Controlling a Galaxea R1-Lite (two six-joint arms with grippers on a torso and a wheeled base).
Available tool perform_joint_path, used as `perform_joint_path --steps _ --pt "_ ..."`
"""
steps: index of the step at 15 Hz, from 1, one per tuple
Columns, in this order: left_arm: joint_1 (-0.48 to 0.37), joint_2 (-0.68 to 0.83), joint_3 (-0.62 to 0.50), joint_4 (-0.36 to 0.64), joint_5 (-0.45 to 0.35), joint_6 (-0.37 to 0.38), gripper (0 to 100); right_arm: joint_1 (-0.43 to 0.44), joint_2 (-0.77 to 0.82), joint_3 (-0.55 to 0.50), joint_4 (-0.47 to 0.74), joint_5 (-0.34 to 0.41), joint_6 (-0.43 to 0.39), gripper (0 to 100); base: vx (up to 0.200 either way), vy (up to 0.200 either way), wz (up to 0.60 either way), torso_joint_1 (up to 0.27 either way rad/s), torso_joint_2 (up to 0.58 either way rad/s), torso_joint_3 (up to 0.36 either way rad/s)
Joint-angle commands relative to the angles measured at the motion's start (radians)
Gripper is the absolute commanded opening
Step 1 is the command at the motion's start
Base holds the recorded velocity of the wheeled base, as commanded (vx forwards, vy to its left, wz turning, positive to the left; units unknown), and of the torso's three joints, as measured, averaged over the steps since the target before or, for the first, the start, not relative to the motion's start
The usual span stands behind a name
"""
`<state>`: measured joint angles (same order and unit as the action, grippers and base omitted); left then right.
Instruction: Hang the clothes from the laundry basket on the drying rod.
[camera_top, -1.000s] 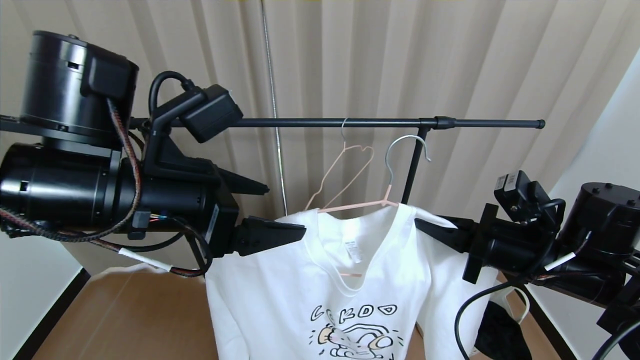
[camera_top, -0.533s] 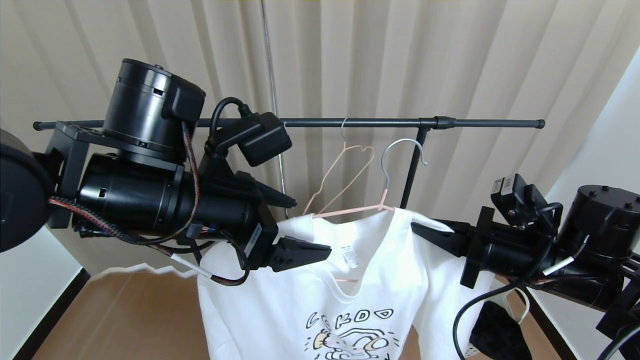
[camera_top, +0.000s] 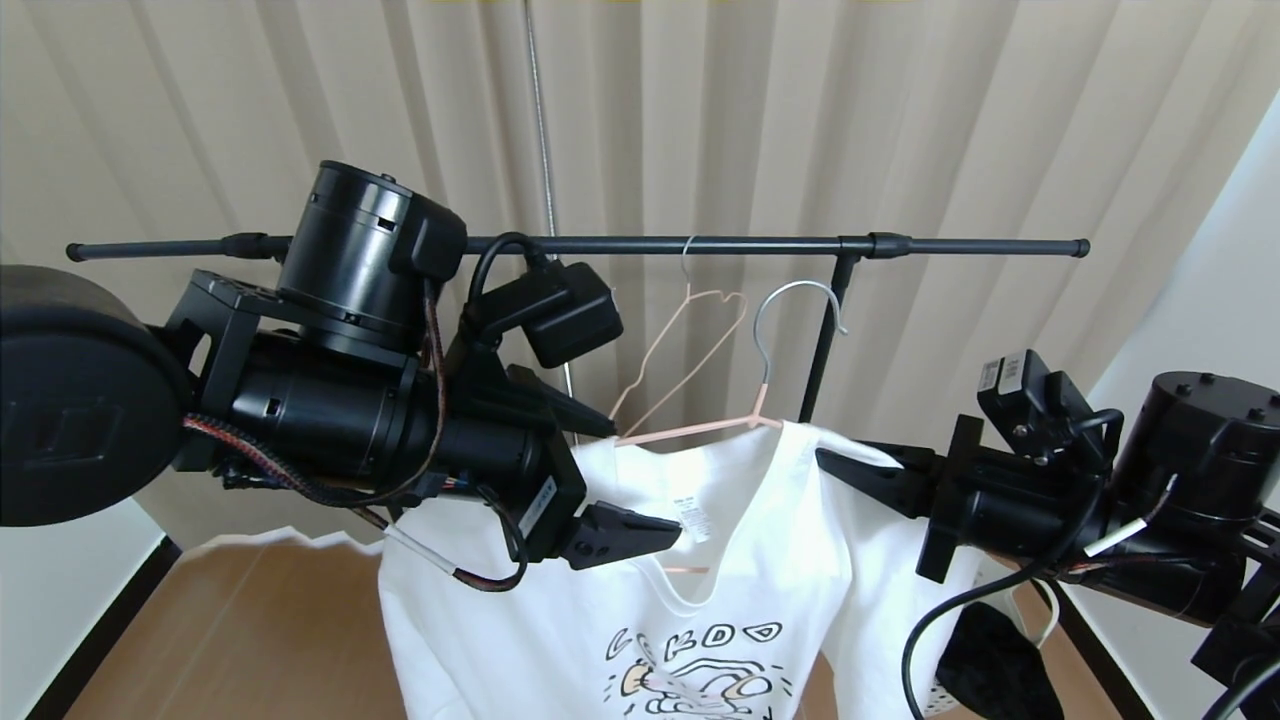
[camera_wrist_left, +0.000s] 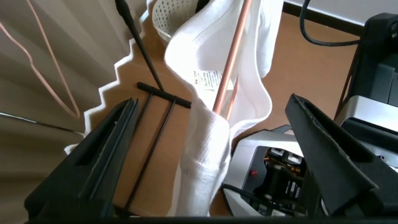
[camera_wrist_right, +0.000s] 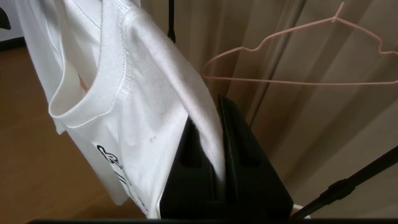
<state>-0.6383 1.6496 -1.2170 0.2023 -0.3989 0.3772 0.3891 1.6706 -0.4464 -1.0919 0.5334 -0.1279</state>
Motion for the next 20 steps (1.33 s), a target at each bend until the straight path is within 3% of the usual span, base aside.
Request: perform_joint_path --steps 1,6,7,18,20 --pt "-0.003 0.004 -0.001 0.000 0.000 0.000 100 0.004 -0.002 0.000 0.000 0.000 -0.001 0 0.000 0.000 0.00 0.000 0.00 0.000" --pt "-0.008 0.006 0.001 0.000 0.000 0.000 100 0.010 -0.008 0.003 0.000 0.000 0.001 0 0.000 0.000 0.00 0.000 0.00 0.000" --pt "-0.009 0.010 0.005 0.000 0.002 0.002 0 0.010 -0.009 0.003 0.000 0.000 0.001 0 0.000 0.000 0.00 0.000 0.00 0.000" --pt "-0.001 0.007 0.017 -0.004 0.005 0.003 0 0.008 -0.038 0.003 0.007 0.000 -0.001 0 0.000 0.000 0.00 0.000 0.00 0.000" --pt "0.000 0.006 0.053 -0.057 0.005 0.003 0 0.008 -0.048 0.003 0.014 0.000 -0.001 0 0.000 0.000 0.00 0.000 0.00 0.000"
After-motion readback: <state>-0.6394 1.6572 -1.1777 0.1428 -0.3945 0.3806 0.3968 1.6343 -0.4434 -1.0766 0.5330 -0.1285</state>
